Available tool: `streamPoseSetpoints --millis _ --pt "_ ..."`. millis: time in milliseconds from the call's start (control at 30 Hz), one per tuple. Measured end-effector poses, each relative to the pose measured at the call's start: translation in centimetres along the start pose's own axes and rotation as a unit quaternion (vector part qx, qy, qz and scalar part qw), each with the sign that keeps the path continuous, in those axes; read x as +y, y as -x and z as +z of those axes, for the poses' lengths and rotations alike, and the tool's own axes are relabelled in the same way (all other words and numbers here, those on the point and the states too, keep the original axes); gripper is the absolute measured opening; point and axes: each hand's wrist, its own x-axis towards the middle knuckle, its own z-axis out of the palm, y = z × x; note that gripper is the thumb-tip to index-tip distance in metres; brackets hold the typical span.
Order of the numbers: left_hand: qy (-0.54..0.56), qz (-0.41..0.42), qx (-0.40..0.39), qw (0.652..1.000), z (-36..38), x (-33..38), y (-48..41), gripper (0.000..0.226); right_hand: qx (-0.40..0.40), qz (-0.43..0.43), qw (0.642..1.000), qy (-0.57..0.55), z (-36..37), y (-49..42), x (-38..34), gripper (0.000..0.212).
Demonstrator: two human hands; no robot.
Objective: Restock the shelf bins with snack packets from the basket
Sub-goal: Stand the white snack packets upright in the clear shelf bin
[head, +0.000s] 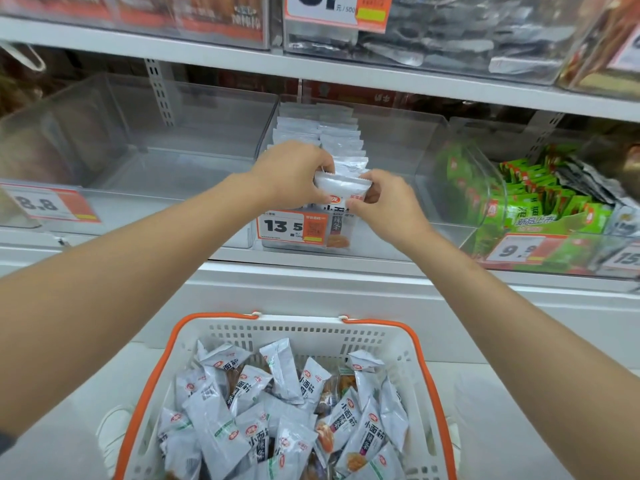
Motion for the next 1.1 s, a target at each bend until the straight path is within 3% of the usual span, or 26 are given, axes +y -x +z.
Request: streamPoseSetpoints --millis 67,133,200,267,333,400,500,633,700,767,867,967,1033,1100 --pt "0.013 0.007 0.032 0.999 0.1 -0.2 0.1 0.039 0.054 0.035 0.996 -0.067 -0.6 0.1 -0.3 0.028" --pt "0.008 0.018 0.069 0.997 0.2 -0.5 0.4 0.041 0.088 0.121 0.977 -0.155 -1.1 -1.2 -0.6 0.041" --pt "-0.033 0.028 0.067 0.997 0.5 -0.7 0.7 0.047 0.031 0.238 0.949 -0.205 -1.5 -3.4 -0.6 0.073" --pt "-0.06 0.033 0.041 0.997 0.9 -0.9 0.7 0.054 -0.056 0.331 0.891 -0.305 -1.3 -5.5 -0.3 0.092" --pt "-0.071 0.031 0.026 0.997 1.3 -1.1 0.8 0.056 -0.138 0.353 0.82 -0.43 -0.6 -6.6 -0.4 0.094" --pt "-0.083 0.032 0.022 0.996 1.5 -1.2 0.8 0.056 -0.175 0.345 0.795 -0.467 0.4 -7.0 -0.9 0.086" --pt "-0.088 0.041 0.01 0.995 1.8 -1.3 0.7 0.058 -0.166 0.345 0.821 -0.424 1.5 -7.9 -1.1 0.075" --pt "-0.096 0.039 0.01 0.995 1.7 -1.2 0.7 0.058 -0.166 0.332 0.825 -0.426 1.2 -7.6 -1.2 0.072" --pt "-0.096 0.031 0.013 0.995 1.6 -1.0 0.8 0.058 -0.113 0.312 0.865 -0.376 0.8 -6.4 -2.3 0.069" --pt "-0.088 0.021 0.035 0.995 1.6 -0.6 0.9 0.058 -0.021 0.268 0.931 -0.245 0.4 -4.5 -3.1 0.064" --pt "-0.078 0.031 0.132 0.988 1.8 0.3 2.1 0.049 0.119 0.092 0.984 -0.096 -0.1 -0.6 -2.7 0.047" --pt "-0.076 0.051 0.237 0.967 2.5 1.6 4.6 0.029 0.192 -0.058 0.977 -0.069 0.5 3.8 -2.1 0.023" --pt "-0.009 0.016 0.202 0.979 3.6 2.4 7.0 0.016 0.157 -0.047 0.982 -0.1 1.8 6.2 -1.4 0.015" --pt "0.075 -0.055 0.096 0.991 5.2 2.8 9.8 0.012 0.09 -0.008 0.993 -0.082 3.7 8.4 0.2 0.013"
